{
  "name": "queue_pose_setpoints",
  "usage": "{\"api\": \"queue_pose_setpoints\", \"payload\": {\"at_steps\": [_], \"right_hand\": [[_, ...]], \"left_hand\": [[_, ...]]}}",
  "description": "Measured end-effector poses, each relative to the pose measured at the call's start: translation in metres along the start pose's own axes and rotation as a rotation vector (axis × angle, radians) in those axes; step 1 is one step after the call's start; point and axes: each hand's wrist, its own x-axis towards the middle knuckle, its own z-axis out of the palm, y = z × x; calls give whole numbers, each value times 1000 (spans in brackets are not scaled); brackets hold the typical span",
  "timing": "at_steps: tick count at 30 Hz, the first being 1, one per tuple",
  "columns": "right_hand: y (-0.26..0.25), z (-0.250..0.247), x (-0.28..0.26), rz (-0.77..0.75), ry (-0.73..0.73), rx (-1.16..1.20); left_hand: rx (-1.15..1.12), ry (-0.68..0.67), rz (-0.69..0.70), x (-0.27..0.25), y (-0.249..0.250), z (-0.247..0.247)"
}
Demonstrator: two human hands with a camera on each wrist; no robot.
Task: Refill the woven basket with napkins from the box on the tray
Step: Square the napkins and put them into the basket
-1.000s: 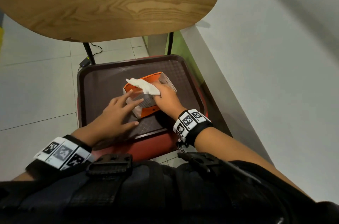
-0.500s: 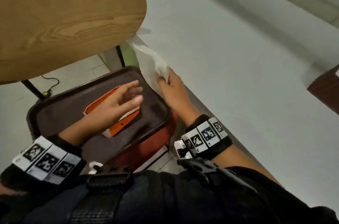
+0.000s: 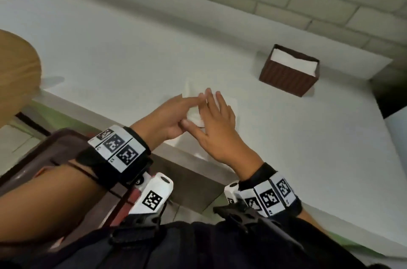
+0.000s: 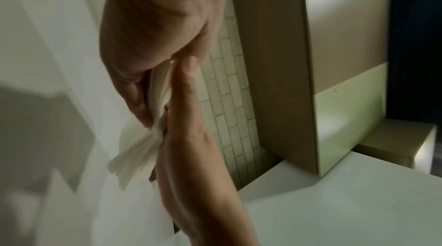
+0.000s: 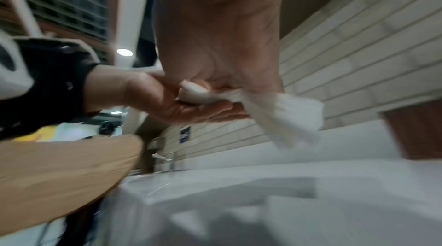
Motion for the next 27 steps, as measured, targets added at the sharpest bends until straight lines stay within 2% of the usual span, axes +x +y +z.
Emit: {"api": "queue_pose_setpoints", "payload": {"at_steps": [3,5,7,9,10,12,14,16,21,24,27], "right_hand": [[35,-20,-4,162,-49,277],[64,-32,-4,315,68,551],[95,-40,-8,419,222,963],[123,-45,-16,417,263,1305],[131,-45,-20,410,269,1377],[142,-43,-29,415,309,1401],[148,-41,-35,406,403,1332],[150,-39,-41,377,477,1248],[154,-29,-52,349,518,1356],[153,-18,-55,358,523,1313],[157,-19,-60,324,529,1289]], "left_hand": [[45,-73,-65,26,-7,21],[38,-132,-69,39,-9,31],[43,-223,-54,46,-9,40],[82,-304,-31,50,-13,48],[127,-323,-8,52,-16,52],[259,-289,107,57,-28,60],[396,-168,268,61,-41,66],[460,-82,365,63,-52,72],[440,23,457,69,-76,79],[463,28,513,72,-88,83],[395,45,542,75,-86,76]]}}
